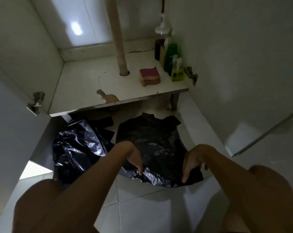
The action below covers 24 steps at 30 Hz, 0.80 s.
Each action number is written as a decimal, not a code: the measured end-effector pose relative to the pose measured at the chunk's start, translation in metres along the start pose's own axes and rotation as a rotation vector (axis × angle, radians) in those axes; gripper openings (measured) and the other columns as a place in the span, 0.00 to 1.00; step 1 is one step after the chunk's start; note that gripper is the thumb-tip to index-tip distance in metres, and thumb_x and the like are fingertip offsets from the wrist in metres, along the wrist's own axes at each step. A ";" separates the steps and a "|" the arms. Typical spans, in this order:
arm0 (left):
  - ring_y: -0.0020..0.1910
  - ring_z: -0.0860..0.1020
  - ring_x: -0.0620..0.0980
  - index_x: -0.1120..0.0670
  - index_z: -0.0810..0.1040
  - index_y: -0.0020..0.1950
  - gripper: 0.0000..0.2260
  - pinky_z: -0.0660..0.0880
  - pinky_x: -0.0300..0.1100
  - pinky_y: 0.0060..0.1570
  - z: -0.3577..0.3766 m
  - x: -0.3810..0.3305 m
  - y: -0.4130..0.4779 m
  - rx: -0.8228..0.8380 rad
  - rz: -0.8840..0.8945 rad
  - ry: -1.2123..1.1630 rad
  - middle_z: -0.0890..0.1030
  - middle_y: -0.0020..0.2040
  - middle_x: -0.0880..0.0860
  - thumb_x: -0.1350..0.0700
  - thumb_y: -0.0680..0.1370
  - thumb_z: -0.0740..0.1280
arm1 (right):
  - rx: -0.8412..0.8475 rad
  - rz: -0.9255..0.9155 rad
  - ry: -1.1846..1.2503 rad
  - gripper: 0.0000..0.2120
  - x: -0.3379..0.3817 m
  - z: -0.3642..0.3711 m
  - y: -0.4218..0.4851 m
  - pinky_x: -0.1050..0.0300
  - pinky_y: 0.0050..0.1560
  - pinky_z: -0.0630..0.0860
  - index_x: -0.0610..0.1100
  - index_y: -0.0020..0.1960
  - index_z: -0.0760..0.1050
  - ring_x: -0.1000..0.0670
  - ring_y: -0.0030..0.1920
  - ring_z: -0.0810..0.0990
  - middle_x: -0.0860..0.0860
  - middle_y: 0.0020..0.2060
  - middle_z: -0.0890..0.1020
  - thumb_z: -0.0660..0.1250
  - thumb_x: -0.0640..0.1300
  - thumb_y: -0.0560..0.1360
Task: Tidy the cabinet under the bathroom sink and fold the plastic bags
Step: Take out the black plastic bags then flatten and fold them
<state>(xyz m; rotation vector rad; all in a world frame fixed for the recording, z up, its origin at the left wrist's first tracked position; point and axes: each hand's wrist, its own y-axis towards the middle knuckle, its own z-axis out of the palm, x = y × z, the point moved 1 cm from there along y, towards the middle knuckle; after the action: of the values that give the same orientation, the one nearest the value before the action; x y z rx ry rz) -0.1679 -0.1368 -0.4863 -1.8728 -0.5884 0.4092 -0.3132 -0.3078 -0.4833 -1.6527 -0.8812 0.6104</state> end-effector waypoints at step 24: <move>0.75 0.60 0.64 0.48 0.53 0.79 0.34 0.52 0.68 0.73 0.124 0.016 0.149 -0.548 -0.179 -0.284 0.56 0.78 0.59 0.40 0.78 0.62 | -0.818 -0.070 -0.055 0.24 0.005 0.095 0.172 0.43 0.63 0.70 0.53 0.71 0.68 0.43 0.63 0.76 0.48 0.66 0.73 0.63 0.58 0.76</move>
<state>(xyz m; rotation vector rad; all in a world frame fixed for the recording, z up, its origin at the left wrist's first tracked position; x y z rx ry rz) -0.1913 -0.0778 -0.6707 -2.2693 -1.1413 0.4267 -0.3434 -0.2677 -0.6734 -2.3168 -1.3304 0.2430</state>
